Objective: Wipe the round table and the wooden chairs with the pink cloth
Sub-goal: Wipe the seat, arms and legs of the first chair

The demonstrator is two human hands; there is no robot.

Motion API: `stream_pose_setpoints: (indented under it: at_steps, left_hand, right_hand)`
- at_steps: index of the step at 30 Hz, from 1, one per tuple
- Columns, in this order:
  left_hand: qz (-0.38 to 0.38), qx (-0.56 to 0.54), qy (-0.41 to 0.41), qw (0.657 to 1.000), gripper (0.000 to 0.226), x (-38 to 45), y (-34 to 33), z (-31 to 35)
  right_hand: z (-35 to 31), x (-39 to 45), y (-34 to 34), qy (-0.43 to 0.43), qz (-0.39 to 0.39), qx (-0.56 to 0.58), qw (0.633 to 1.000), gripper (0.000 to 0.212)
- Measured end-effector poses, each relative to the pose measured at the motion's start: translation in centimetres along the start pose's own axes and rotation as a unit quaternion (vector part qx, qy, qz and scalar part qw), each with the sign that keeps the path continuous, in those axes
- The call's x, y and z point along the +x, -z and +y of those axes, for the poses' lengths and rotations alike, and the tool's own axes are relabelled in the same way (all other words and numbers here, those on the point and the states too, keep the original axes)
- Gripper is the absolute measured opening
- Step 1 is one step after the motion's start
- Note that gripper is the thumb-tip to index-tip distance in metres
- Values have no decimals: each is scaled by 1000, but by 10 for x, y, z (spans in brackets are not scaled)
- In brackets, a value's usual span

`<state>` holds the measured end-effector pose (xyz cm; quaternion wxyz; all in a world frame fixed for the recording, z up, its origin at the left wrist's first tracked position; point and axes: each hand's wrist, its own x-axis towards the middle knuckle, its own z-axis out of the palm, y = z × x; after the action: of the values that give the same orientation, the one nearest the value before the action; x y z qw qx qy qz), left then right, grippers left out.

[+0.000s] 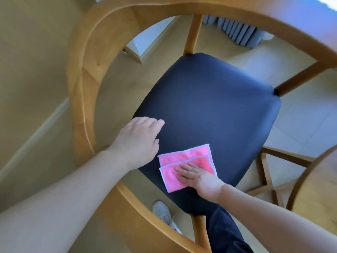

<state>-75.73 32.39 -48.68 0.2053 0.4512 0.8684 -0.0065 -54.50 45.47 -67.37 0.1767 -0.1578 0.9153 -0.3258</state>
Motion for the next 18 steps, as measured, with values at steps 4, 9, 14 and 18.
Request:
stream_pose_setpoints:
  at_steps: [4, 9, 14, 18]
  left_hand:
    - [19, -8, 13, 1000, 45, -17, 11, 1]
    - [45, -29, 4, 999, 43, -41, 38, 14]
    - [66, -49, -10, 997, 44, -68, 79, 18]
    - [83, -55, -39, 994, 44, -99, 121, 26]
  right_hand:
    - [-24, -21, -4, -37, -126, 19, 991, 66]
    - [-55, -39, 37, -224, -155, 121, 954, 44]
    - [-82, -45, 120, -253, -29, 90, 963, 52]
    - [-122, -53, 195, -236, 127, 83, 960, 40]
